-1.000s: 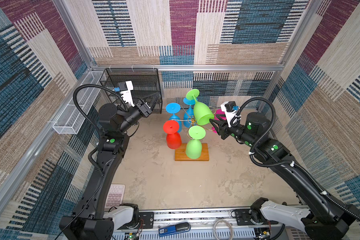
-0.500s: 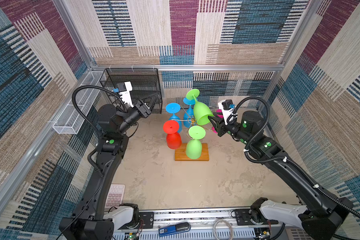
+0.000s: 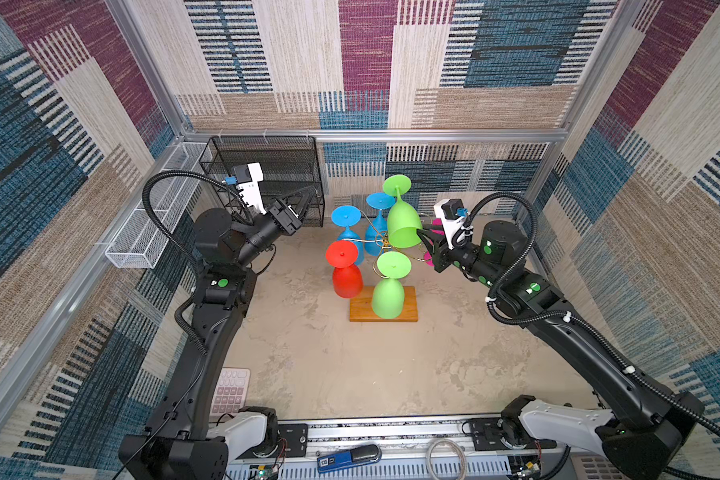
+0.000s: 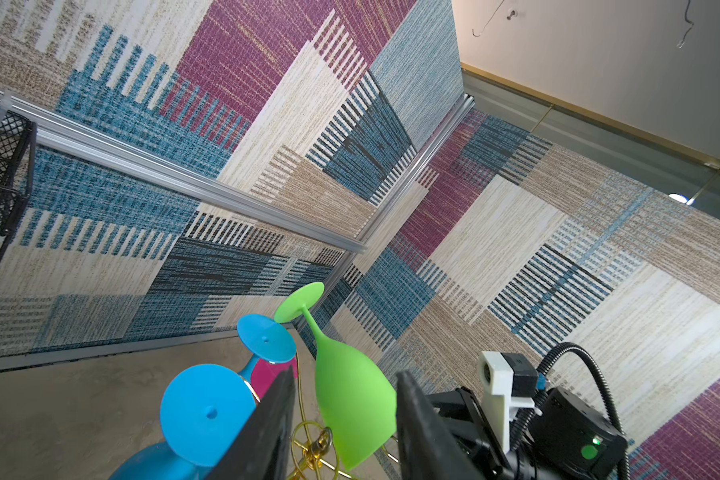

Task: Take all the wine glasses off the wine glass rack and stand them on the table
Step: 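Tilt the green glass upright on its rack arm with the right gripper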

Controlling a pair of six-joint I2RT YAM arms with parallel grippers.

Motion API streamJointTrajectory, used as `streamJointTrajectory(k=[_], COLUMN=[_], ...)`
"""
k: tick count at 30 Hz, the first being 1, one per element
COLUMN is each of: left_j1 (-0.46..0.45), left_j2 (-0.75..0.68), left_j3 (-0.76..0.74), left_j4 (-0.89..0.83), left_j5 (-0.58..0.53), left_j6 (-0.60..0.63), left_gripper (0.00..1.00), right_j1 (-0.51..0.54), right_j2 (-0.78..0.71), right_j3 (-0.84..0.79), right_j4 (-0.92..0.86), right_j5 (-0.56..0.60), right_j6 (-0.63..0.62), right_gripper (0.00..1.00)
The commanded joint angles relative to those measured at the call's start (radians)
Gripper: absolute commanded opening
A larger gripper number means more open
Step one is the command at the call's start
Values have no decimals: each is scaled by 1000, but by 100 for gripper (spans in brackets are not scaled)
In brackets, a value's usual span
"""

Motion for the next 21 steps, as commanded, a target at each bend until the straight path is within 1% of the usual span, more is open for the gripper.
streamJointTrajectory(k=[1,3,4,5,7,8,9,12,16,21], left_j1=[2,2,2,2,4,3,4,4,5,6], left_j2=[-5,-5,-5,-5,-5,-5,-5,-4,-1,-1], left_j3=[-2,-1,-1,-1,0,-1,-2,-4,-9,-14], left_j4=[44,45,45,47,48,47,47,50,62,66], left_j5=[4,4,4,5,4,5,4,5,8,6], left_j6=[-9,-12,-13,-13,-13,-14,-13,-17,-25,-29], left_gripper=[43,43,43,43,43,43,43,43,43,43], right_j1=[2,2,2,2,2,2,2,2,2,2], right_j2=[1,1,2,3,1,0,-3,-6,9,21], right_j3=[2,-2,0,-1,-2,-4,-6,5,47,81], right_j4=[30,32,29,29,29,29,32,38,17,1], right_j5=[-17,-14,-13,-8,1,4,10,27,86,129], right_j6=[-12,-12,-9,-6,5,6,11,31,53,60], right_gripper=[19,19,22,29,45,50,52,54,64,71])
